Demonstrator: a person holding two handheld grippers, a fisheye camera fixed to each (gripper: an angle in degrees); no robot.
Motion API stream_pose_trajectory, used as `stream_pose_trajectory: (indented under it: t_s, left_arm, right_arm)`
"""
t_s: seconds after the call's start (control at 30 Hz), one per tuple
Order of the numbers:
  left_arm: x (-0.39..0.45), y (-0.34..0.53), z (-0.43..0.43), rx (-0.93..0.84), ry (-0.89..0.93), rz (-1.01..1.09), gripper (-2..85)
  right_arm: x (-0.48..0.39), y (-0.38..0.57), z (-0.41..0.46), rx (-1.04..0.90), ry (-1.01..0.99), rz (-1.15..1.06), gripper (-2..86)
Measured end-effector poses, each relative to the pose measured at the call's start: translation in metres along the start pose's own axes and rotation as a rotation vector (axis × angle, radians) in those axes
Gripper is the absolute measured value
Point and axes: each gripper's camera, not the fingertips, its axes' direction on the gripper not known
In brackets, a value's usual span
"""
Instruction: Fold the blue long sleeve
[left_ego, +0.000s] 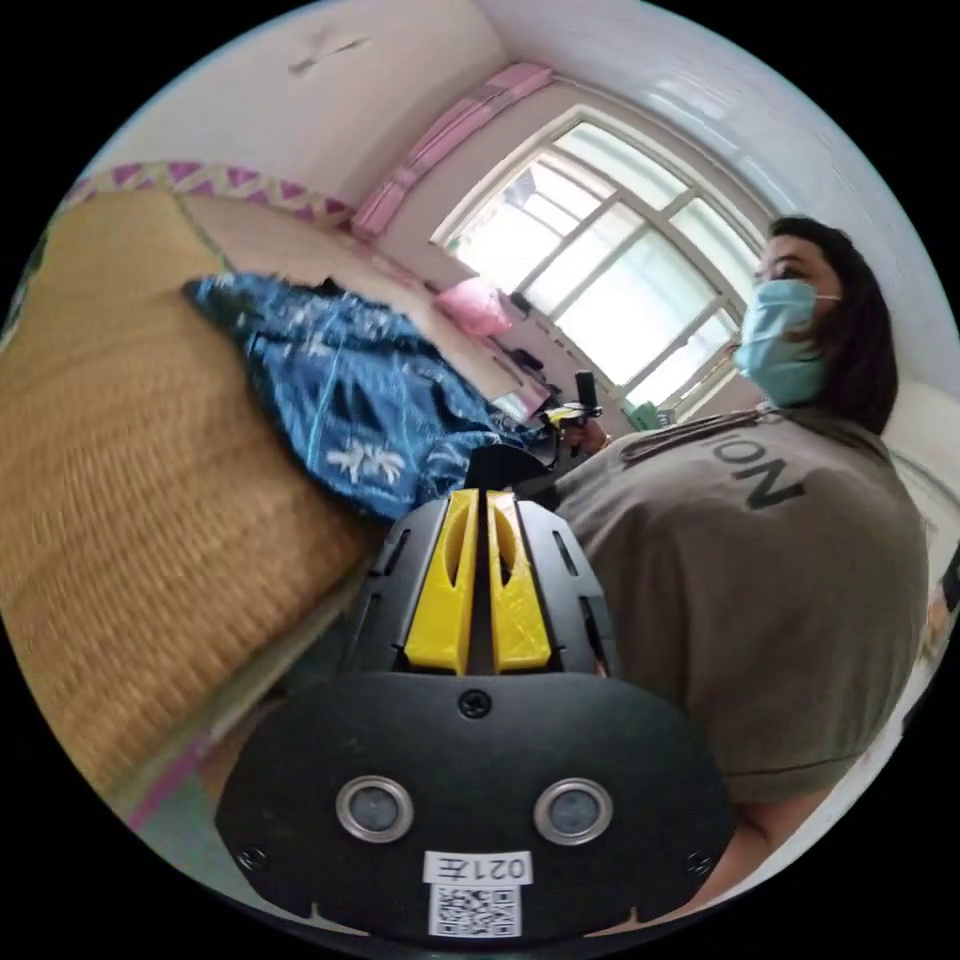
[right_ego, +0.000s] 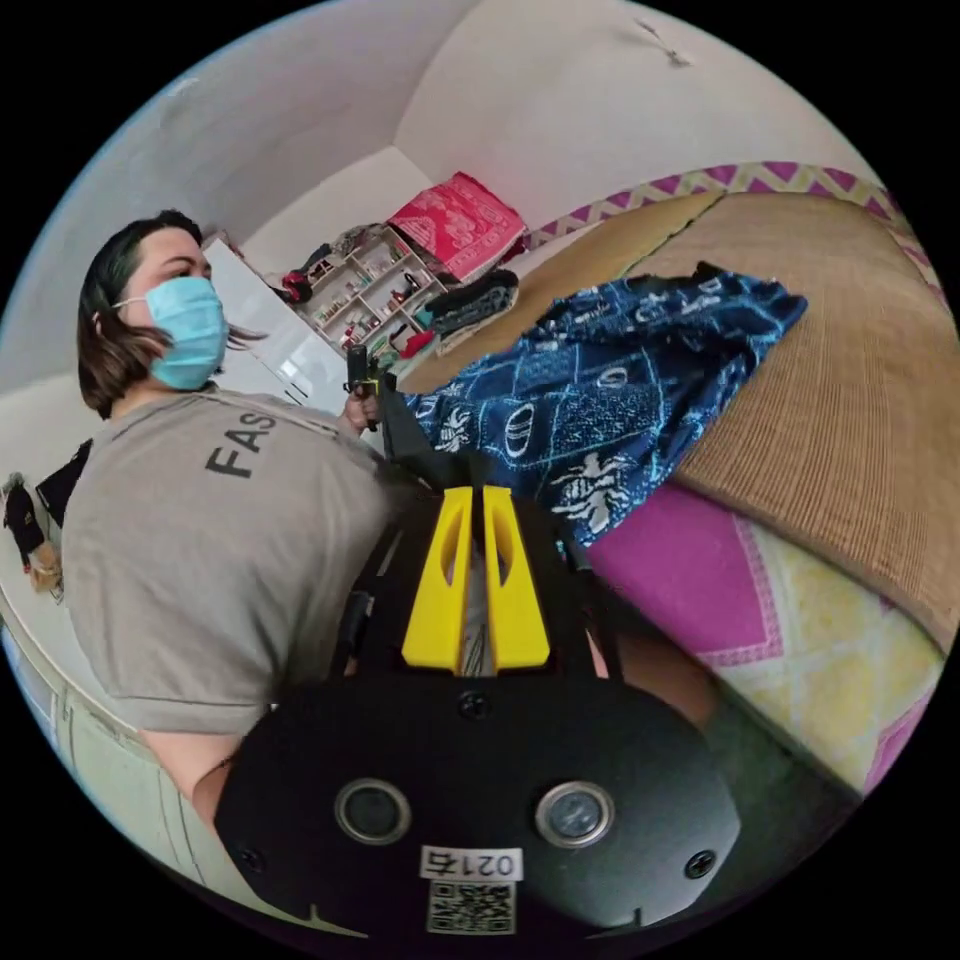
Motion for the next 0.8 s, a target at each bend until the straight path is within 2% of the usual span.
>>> stream_pose_trajectory:
  t_s: [0.07, 0.17, 0.23, 0.3, 0.4, 0.47, 0.5, 0.57, 0.63, 0.8]
  left_arm:
    - [-0.026, 0.038, 0.024, -0.061, 0.022, -0.145, -0.8]
    - [-0.040, 0.061, 0.021, -0.021, 0.098, -0.231, -0.6]
    - [-0.029, 0.060, 0.000, 0.034, 0.125, -0.224, -0.1]
    - [0.001, 0.048, -0.032, 0.113, 0.065, -0.137, 1.4]
    - [0.071, 0.006, -0.064, 0.116, -0.212, 0.071, 4.7]
    - [0.110, -0.039, -0.057, 0.059, -0.383, 0.215, 2.9]
    - [0.114, -0.049, -0.053, 0.048, -0.417, 0.231, 1.8]
    - [0.106, -0.096, -0.028, -0.007, -0.496, 0.246, -0.3]
    - [0.083, -0.130, -0.012, -0.032, -0.505, 0.167, -0.7]
    - [0.040, -0.181, -0.003, 0.049, -0.509, -0.004, -0.9]
  right_arm:
    - [-0.002, 0.022, 0.038, -0.097, 0.064, 0.082, 0.1]
    - [0.004, 0.035, 0.068, -0.144, 0.073, 0.144, 1.5]
    - [0.005, 0.035, 0.061, -0.100, 0.034, 0.192, 3.0]
    - [-0.008, 0.025, 0.039, -0.034, 0.020, 0.197, 5.0]
    - [-0.063, -0.023, 0.005, -0.021, 0.237, 0.096, 9.7]
    - [-0.111, -0.082, 0.005, -0.086, 0.501, -0.023, 11.1]
    - [-0.120, -0.098, 0.009, -0.097, 0.573, -0.047, 11.2]
    - [-0.146, -0.162, 0.039, -0.147, 0.857, -0.169, 5.6]
    - [-0.155, -0.206, 0.068, -0.124, 0.972, -0.276, 0.2]
    - [-0.150, -0.329, 0.159, -0.172, 0.879, -0.394, -0.8]
